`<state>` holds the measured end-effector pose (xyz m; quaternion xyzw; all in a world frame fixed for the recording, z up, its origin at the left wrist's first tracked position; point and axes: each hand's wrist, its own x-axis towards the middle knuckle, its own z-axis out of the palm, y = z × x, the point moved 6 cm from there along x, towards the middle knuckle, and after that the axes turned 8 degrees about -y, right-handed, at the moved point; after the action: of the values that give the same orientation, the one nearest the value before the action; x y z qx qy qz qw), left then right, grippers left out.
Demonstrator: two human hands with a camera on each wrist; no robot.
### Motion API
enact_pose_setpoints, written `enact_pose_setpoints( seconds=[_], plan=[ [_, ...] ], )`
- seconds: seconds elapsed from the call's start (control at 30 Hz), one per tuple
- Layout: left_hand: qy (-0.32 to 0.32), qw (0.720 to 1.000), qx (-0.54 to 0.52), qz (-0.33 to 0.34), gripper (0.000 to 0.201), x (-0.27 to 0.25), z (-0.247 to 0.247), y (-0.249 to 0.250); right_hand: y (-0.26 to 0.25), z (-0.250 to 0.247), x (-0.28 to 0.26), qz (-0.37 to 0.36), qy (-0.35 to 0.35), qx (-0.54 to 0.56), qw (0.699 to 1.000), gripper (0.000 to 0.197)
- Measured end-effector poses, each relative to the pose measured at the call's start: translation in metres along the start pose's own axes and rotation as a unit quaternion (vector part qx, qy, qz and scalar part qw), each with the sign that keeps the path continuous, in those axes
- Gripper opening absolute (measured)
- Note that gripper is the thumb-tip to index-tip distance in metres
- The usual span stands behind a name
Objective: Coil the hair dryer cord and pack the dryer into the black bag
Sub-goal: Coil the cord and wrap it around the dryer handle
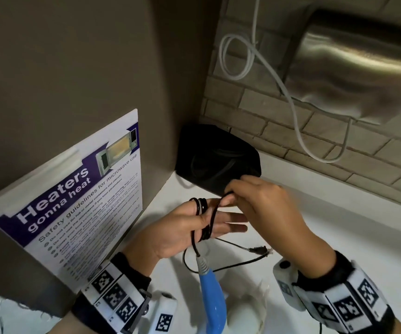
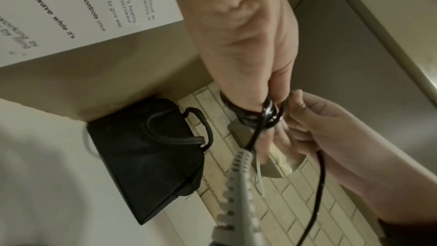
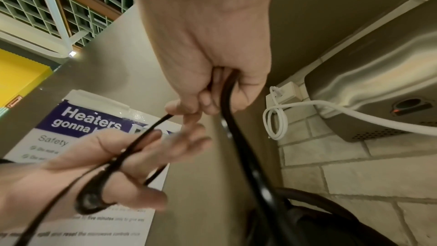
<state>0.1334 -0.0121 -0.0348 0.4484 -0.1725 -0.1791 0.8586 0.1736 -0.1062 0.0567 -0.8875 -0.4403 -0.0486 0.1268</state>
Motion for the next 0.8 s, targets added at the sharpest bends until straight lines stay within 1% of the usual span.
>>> enact_pose_setpoints(
  seconds=[0.1,0.27,0.33,0.4,0.47,0.53,0.57,0.6,0.63,0.67,0.7,0.73,0.77,0.8],
  plan=[
    [-0.055,0.998,-0.027,-0.003,0.034,-0.004,0.009,0.002,0.006,0.006,0.007,-0.003,-0.006,0.032,0.999,0.035],
    [-0.13,0.991,-0.024,-0.019,0.026,-0.007,0.027,0.003,0.018,0.028,0.016,0.012,-0.045,0.107,0.993,0.028],
    [-0.142,0.989,-0.025,-0.034,0.027,-0.006,0.034,0.001,0.018,0.042,0.017,0.021,-0.077,0.139,0.987,0.021],
    [-0.129,0.991,-0.021,-0.039,0.027,-0.004,0.037,0.0,0.022,0.063,0.01,0.043,-0.129,0.164,0.977,0.015],
    [-0.098,0.994,-0.026,-0.035,0.027,-0.002,0.035,-0.001,0.023,0.078,-0.003,0.067,-0.16,0.251,0.952,0.004],
    [-0.064,0.996,-0.045,-0.034,0.03,0.0,0.033,-0.002,0.02,0.089,-0.01,0.093,-0.212,0.329,0.916,0.022],
    [-0.041,0.997,-0.054,-0.032,0.032,0.001,0.031,-0.003,0.021,0.091,-0.01,0.113,-0.22,0.389,0.888,0.024],
    [-0.012,0.998,-0.058,-0.03,0.032,0.002,0.027,-0.003,0.021,0.087,-0.011,0.105,-0.221,0.434,0.867,0.016],
    [0.014,0.998,-0.059,-0.03,0.032,0.002,0.024,-0.003,0.014,0.078,-0.009,0.075,-0.219,0.458,0.858,0.014],
    [0.03,0.997,-0.058,-0.031,0.033,0.002,0.021,-0.003,0.01,0.071,-0.009,0.049,-0.218,0.482,0.847,0.03],
    [0.036,0.997,-0.058,-0.033,0.034,0.002,0.019,-0.004,0.007,0.066,-0.01,0.036,-0.227,0.522,0.821,0.048],
    [0.035,0.997,-0.059,-0.035,0.034,0.002,0.017,-0.004,0.008,0.064,-0.011,0.033,-0.231,0.561,0.794,0.053],
    [0.03,0.997,-0.059,-0.04,0.034,0.001,0.016,-0.005,0.008,0.062,-0.014,0.033,-0.235,0.581,0.779,0.047],
    [0.025,0.997,-0.054,-0.044,0.035,0.001,0.016,-0.005,0.01,0.061,-0.016,0.021,-0.236,0.589,0.773,0.042]
  ],
)
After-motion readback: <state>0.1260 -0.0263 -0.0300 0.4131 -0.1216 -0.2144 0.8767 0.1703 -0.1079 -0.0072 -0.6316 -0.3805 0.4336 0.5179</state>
